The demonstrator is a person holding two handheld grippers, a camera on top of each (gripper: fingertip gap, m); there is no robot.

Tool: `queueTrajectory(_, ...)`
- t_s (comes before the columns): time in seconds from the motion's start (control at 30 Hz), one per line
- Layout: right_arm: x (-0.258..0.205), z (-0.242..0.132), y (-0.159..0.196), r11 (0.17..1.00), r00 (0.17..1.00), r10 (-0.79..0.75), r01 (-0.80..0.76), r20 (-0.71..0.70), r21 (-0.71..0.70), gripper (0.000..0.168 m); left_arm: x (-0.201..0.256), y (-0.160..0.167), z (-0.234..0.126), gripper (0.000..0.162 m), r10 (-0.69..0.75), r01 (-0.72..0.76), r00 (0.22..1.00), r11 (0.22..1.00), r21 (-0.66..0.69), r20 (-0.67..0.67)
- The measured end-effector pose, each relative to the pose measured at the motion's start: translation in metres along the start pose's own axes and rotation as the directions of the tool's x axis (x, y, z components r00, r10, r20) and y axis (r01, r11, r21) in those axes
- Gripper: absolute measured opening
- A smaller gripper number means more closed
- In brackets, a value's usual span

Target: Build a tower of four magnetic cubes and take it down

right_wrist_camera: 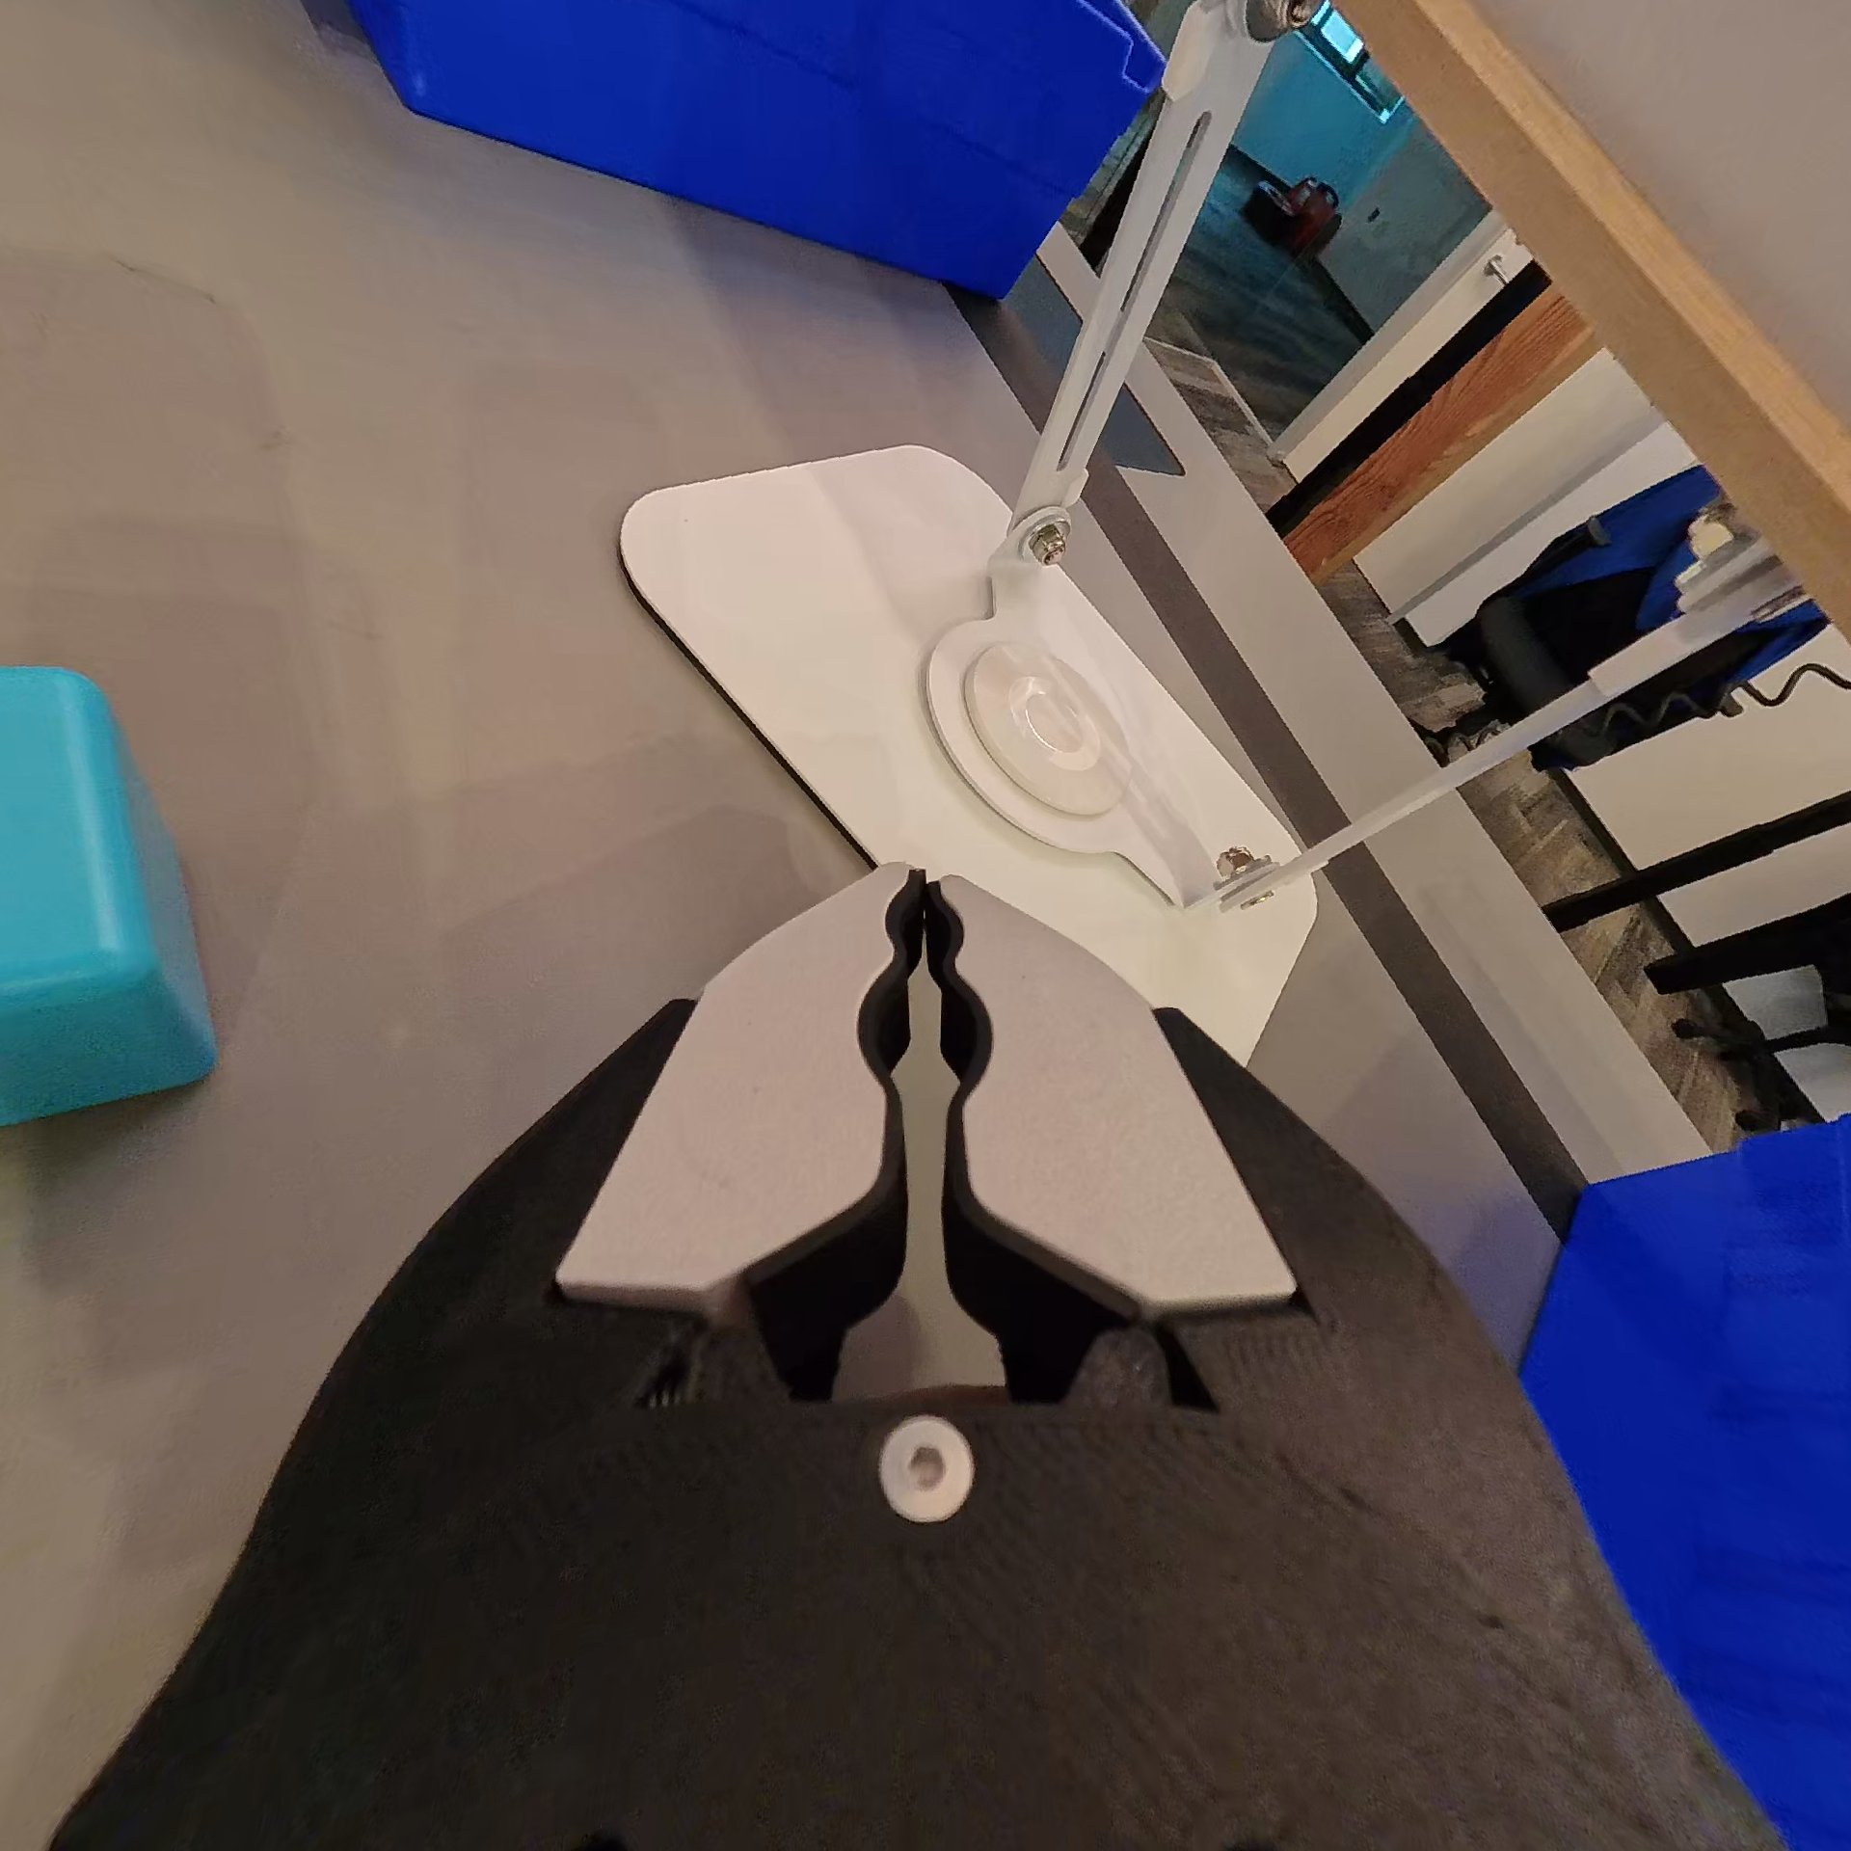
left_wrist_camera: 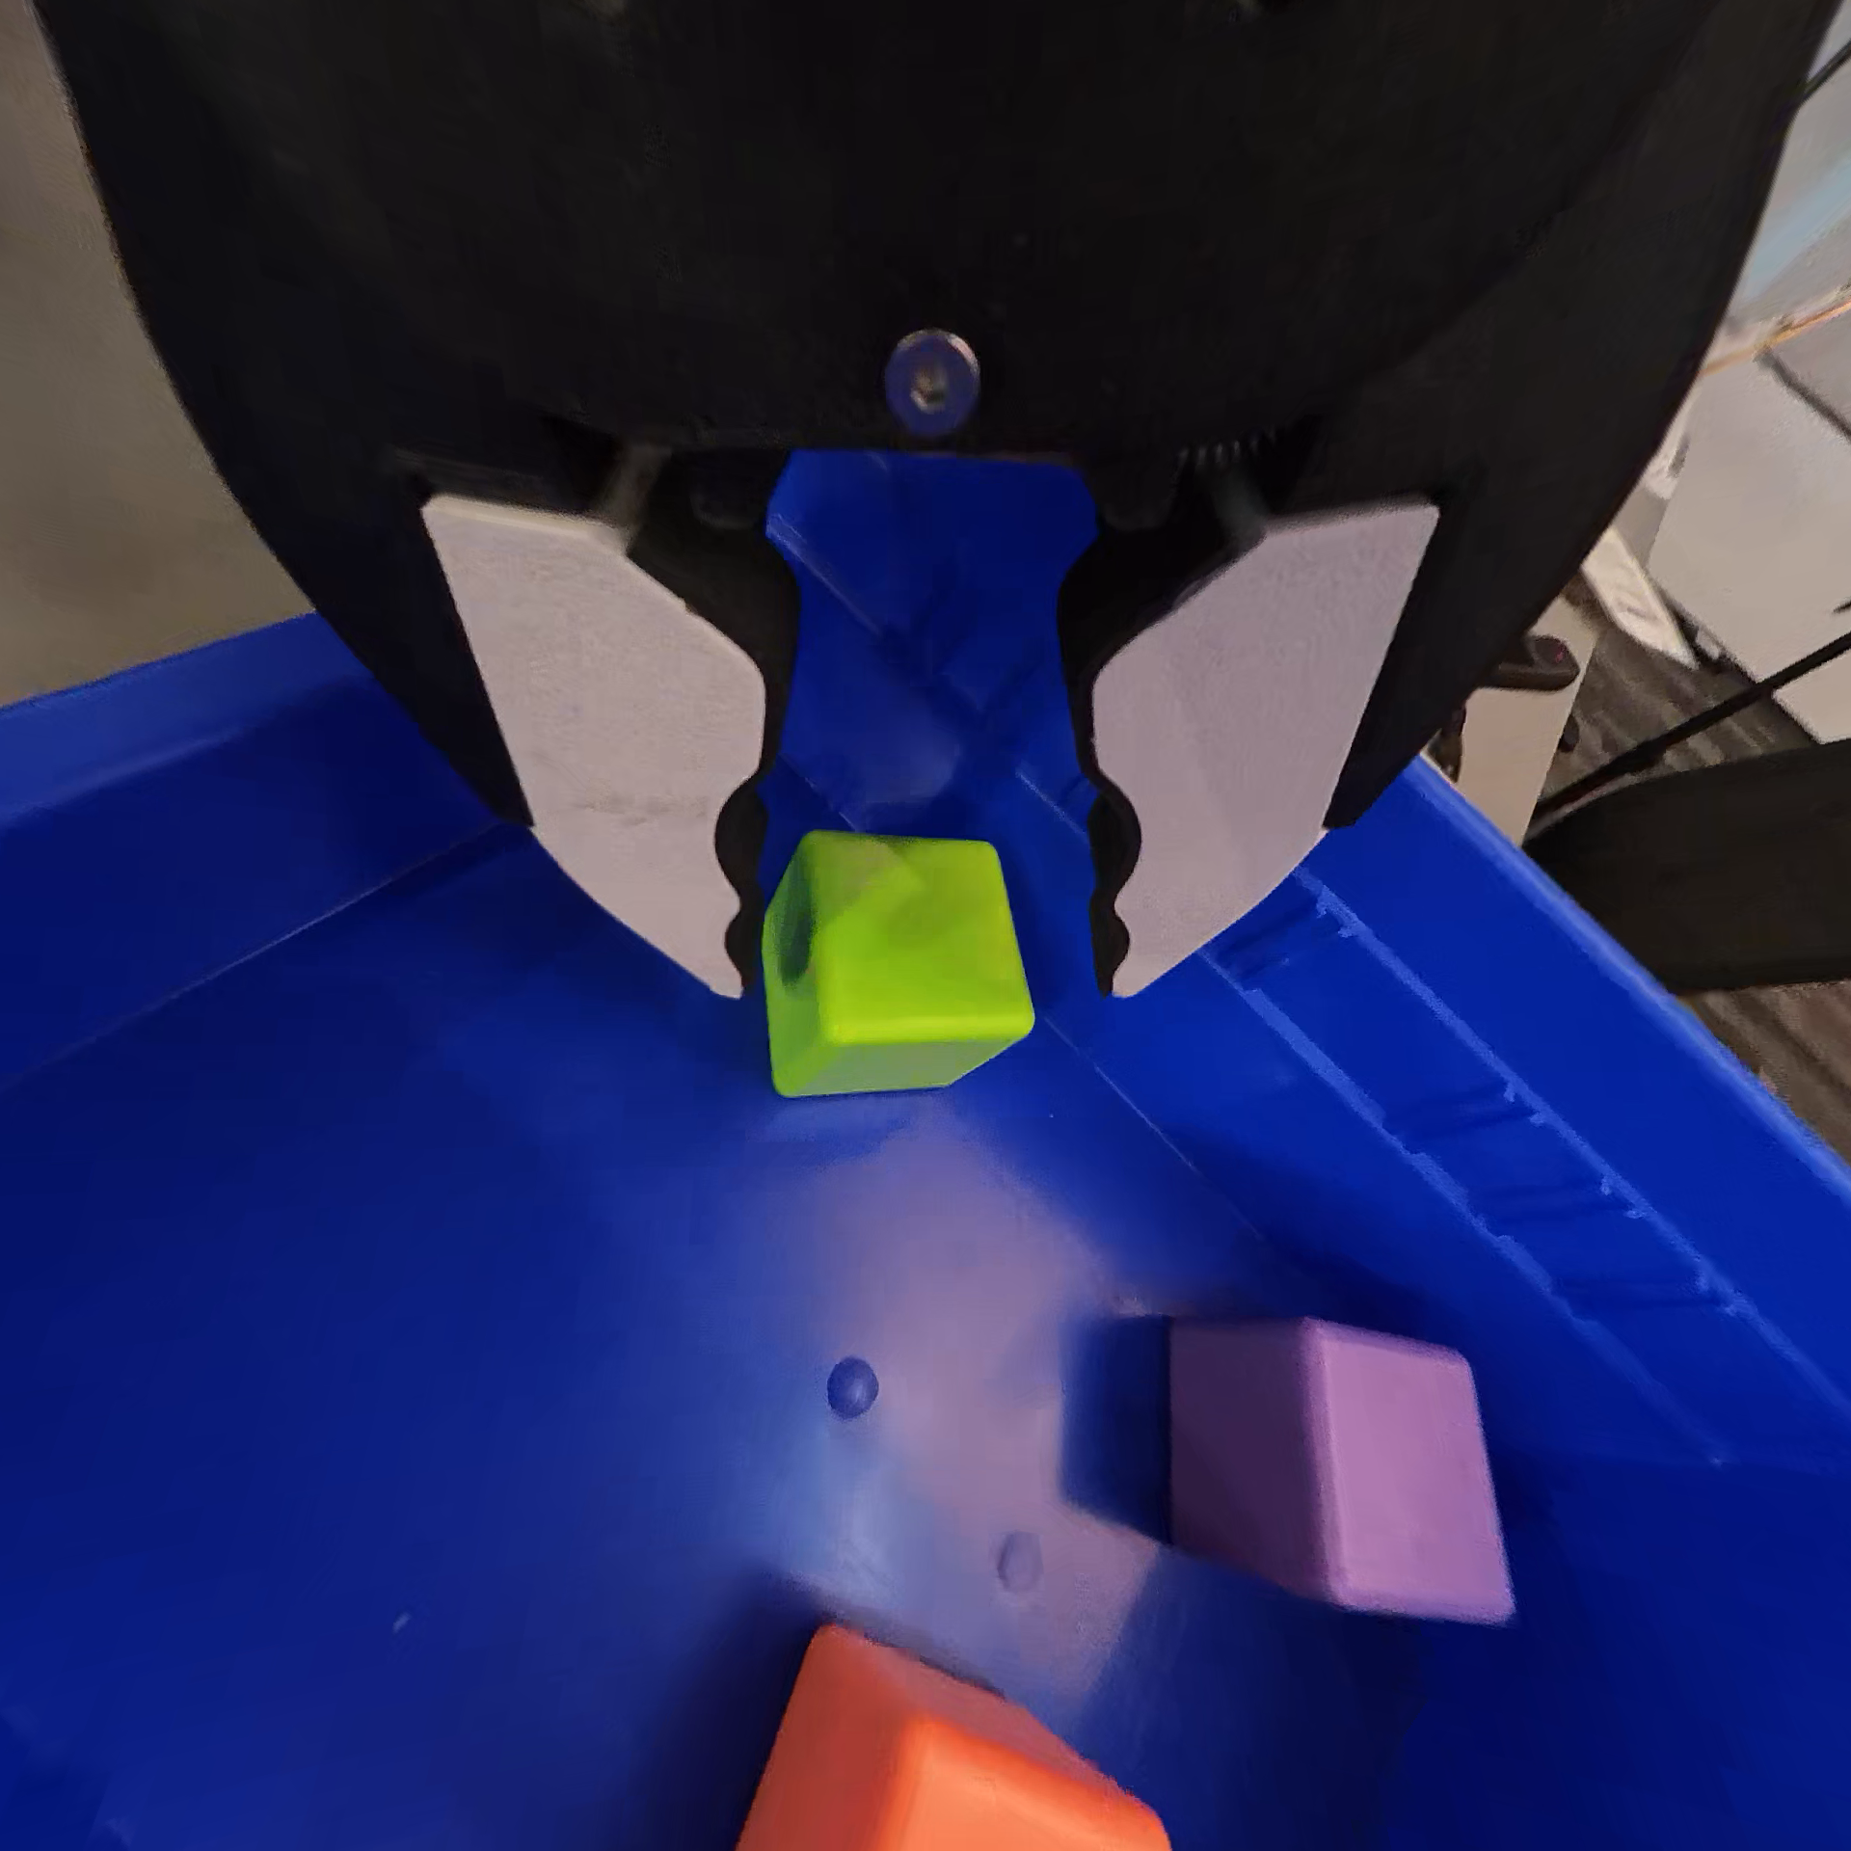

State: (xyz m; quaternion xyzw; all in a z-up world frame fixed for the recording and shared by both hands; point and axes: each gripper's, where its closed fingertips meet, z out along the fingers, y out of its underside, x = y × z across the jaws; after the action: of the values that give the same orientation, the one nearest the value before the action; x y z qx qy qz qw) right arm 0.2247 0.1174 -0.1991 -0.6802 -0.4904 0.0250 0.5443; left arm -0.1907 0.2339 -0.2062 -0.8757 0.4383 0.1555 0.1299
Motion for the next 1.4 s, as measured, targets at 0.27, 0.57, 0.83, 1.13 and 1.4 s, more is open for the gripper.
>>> queueTrajectory(0.27, 0.0, 0.0, 0.0, 1.0, 1.0, -0.001, 0.001, 0.002, 0.0, 0.0, 0.004, 0.006, 0.022, 0.056, 0.033, -0.04, 0.998, 0.985, -0.165, -0.044)
queueTrajectory(0.57, -0.001, 0.0, 0.0, 1.0, 1.0, -0.006, 0.006, 0.005, -0.003, 0.0, 0.007, 0.002, 0.021, 0.054, 0.064, -0.066, 0.998, 0.99, -0.123, -0.025)
queueTrajectory(0.83, -0.001, 0.001, 0.001, 1.0, 1.0, -0.007, 0.007, 0.006, -0.005, 0.0, 0.0, -0.008, 0.004, 0.053, 0.056, -0.055, 0.997, 0.998, -0.03, 0.054)
queueTrajectory(1.13, -0.002, 0.001, 0.001, 1.0, 1.0, -0.011, 0.011, 0.005, -0.007, 0.0, 0.01, -0.02, -0.029, 0.053, 0.015, -0.023, 0.998, 0.99, 0.138, 0.059)
queueTrajectory(1.4, -0.002, 0.001, 0.001, 1.0, 1.0, -0.013, 0.013, 0.004, -0.008, 0.0, 0.018, -0.031, -0.048, 0.053, -0.018, 0.004, 0.999, 0.968, 0.253, 0.051)
